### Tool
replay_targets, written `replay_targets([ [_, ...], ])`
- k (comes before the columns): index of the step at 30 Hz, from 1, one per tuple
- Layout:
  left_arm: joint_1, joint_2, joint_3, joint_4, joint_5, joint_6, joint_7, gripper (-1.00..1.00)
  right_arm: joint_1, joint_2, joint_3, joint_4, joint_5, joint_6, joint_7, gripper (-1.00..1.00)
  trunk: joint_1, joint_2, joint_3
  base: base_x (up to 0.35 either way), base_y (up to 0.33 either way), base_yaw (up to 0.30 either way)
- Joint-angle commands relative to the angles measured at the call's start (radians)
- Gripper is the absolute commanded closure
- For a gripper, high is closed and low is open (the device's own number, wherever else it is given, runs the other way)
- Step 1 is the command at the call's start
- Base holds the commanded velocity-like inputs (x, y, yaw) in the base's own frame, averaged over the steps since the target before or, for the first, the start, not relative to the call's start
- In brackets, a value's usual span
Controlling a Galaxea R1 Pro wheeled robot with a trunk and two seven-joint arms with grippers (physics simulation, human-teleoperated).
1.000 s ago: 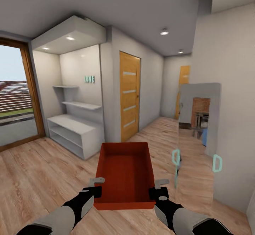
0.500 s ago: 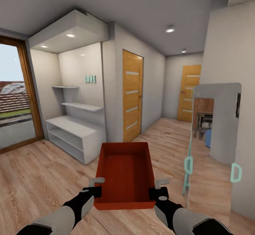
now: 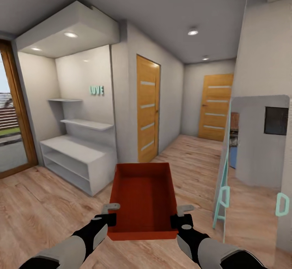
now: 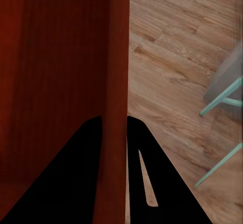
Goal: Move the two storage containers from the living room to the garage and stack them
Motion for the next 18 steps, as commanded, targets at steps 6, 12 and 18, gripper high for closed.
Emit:
replay_targets([
  [6, -0.001, 0.073, 0.042, -0.007, 0.003, -0.004, 0.009, 1.0, 0.0, 0.001, -0.043, 0.002, -0.005, 0.0, 0.004, 1.0, 0.001, -0.001, -0.001, 0.304, 0.215, -0.284],
  [12, -0.001, 0.073, 0.042, -0.007, 0.003, -0.004, 0.009, 1.0, 0.0, 0.001, -0.043, 0.002, -0.005, 0.001, 0.004, 1.0, 0.001, -0.001, -0.001, 0.303, 0.215, -0.286],
  [18, -0.001, 0.073, 0.042, -0.007, 0.003, -0.004, 0.009, 1.0, 0.0, 0.001, -0.043, 0.002, -0.005, 0.001, 0.004, 1.0, 0.001, -0.001, -0.001, 0.303, 0.215, -0.286],
])
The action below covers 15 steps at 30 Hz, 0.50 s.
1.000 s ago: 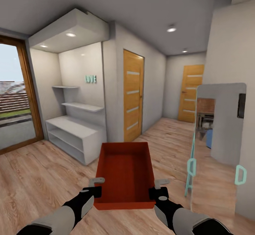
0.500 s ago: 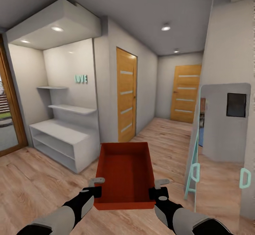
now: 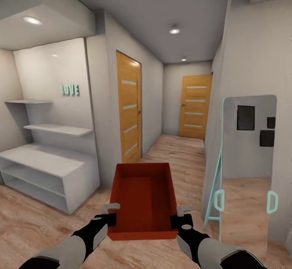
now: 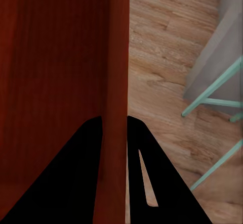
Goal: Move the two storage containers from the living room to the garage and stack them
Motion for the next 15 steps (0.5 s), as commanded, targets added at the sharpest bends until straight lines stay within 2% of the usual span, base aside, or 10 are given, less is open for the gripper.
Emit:
replay_targets([
  [1, -0.001, 0.073, 0.042, -0.007, 0.003, -0.004, 0.009, 1.0, 0.0, 0.001, -0.042, 0.002, -0.005, 0.0, 0.004, 1.0, 0.001, -0.001, -0.001, 0.303, 0.215, -0.286],
  [15, -0.001, 0.073, 0.042, -0.007, 0.003, -0.004, 0.009, 1.0, 0.0, 0.001, -0.042, 0.002, -0.005, 0.0, 0.004, 1.0, 0.001, -0.001, -0.001, 0.303, 0.215, -0.286],
])
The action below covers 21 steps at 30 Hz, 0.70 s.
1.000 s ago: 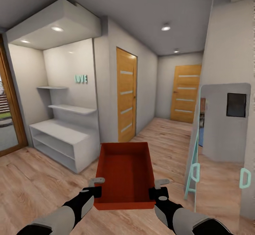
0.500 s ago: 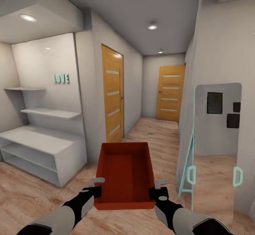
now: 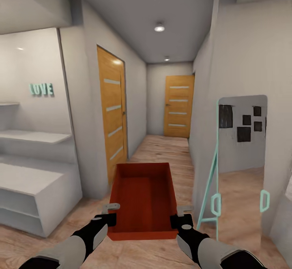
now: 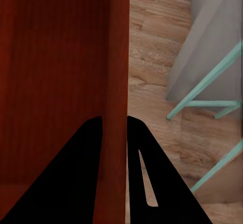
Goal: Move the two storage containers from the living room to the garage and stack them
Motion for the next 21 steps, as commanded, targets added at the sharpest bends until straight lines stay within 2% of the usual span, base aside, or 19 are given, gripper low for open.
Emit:
replay_targets([
  [1, -0.001, 0.073, 0.042, -0.007, 0.003, -0.005, 0.009, 1.0, 0.0, 0.001, -0.042, 0.002, -0.005, 0.0, 0.004, 1.0, 0.001, -0.001, -0.001, 0.302, 0.215, -0.286],
  [13, -0.001, 0.073, 0.042, -0.007, 0.003, -0.005, 0.009, 1.0, 0.0, 0.001, -0.042, 0.002, -0.005, 0.0, 0.004, 1.0, 0.001, -0.001, -0.001, 0.302, 0.215, -0.284],
  [21, -0.001, 0.073, 0.042, -0.007, 0.003, -0.005, 0.009, 1.0, 0.0, 0.001, -0.044, 0.002, -0.005, -0.001, 0.005, 1.0, 0.001, -0.001, -0.001, 0.302, 0.215, -0.063],
])
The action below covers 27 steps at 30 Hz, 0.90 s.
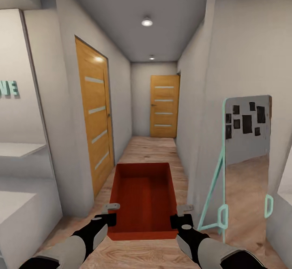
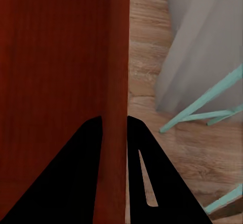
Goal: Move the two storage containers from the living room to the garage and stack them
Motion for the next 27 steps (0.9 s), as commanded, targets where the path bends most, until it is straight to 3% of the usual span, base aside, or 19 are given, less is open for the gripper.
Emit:
replay_targets([
  [1, -0.001, 0.072, 0.043, -0.007, 0.003, -0.004, 0.009, 1.0, 0.0, 0.001, -0.043, 0.002, -0.005, 0.0, 0.006, 1.0, 0.001, -0.001, -0.001, 0.302, 0.215, -0.005],
  [14, -0.001, 0.072, 0.043, -0.007, 0.003, -0.004, 0.009, 1.0, 0.0, 0.001, -0.043, 0.002, -0.005, -0.001, 0.005, 1.0, 0.001, -0.001, -0.001, 0.302, 0.215, -0.008],
  [27, -0.001, 0.074, 0.043, -0.005, 0.001, -0.003, 0.009, 1.0, 0.0, 0.001, -0.041, 0.002, -0.005, 0.0, 0.004, 1.0, 0.001, -0.001, -0.001, 0.318, 0.086, -0.209],
])
